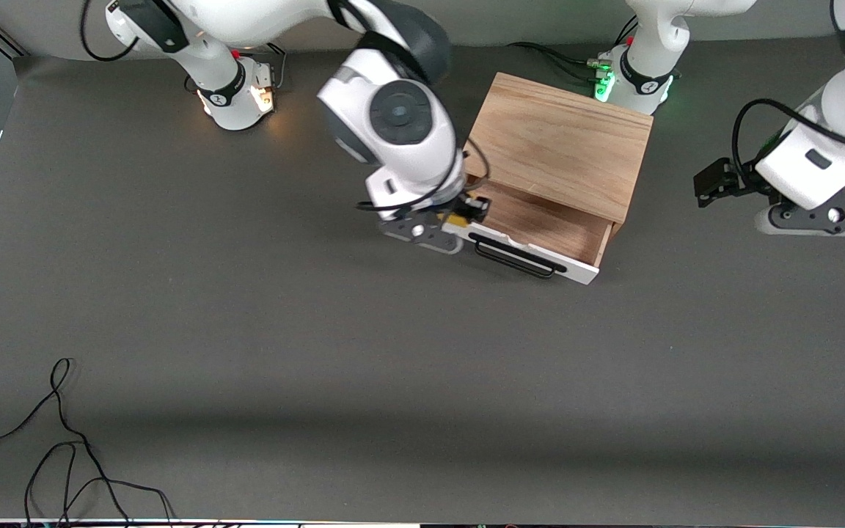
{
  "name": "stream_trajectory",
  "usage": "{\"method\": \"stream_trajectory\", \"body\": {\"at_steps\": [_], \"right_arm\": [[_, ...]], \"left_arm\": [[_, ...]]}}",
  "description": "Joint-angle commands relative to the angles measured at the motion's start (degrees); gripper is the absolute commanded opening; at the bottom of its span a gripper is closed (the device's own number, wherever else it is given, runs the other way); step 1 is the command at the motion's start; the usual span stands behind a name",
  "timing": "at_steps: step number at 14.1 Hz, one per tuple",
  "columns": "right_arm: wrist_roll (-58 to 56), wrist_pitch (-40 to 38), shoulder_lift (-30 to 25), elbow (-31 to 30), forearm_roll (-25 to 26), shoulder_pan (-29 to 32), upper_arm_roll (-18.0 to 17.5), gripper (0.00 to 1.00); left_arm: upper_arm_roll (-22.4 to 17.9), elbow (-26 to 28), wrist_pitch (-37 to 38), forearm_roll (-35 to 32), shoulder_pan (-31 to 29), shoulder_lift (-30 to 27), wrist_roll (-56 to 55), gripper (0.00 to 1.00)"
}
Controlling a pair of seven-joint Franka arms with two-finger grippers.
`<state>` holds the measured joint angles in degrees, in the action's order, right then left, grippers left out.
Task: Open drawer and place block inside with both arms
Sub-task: 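Carry the cube over the open drawer with the right gripper while the left gripper withdraws, then lower the yellow cube into the drawer with the right gripper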
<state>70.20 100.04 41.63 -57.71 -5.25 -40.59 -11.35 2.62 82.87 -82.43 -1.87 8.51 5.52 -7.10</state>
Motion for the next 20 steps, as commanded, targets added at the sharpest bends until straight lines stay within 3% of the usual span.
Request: {"method": "stream_trajectory", "body": {"at_steps": [1, 9, 15, 20], "right_arm": [[2.48, 2.96, 4.23, 1.02, 1.99, -2.56, 0.89, 0.28], [5.12, 6.75, 7.94, 0.76, 2.09, -5.02, 0.89, 0.28], [6.44, 7.89, 9.08, -0.12, 4.19, -6.42, 0.98, 0.29], [6.88, 9.55, 9.17, -0.74, 4.46, -7.31, 0.98, 0.34]], "left_arm": [[0.46, 0.45, -0.2, -1.38, -0.34, -0.33, 1.3, 1.0], [0.37, -0.16, 0.16, -1.12, -1.83, -0.42, 0.33, 1.0], [0.02, -3.32, 6.12, -0.16, -2.88, -0.86, 0.68, 1.0], [0.02, -3.42, 5.35, 0.02, -2.98, -0.86, 0.95, 1.0]]}}
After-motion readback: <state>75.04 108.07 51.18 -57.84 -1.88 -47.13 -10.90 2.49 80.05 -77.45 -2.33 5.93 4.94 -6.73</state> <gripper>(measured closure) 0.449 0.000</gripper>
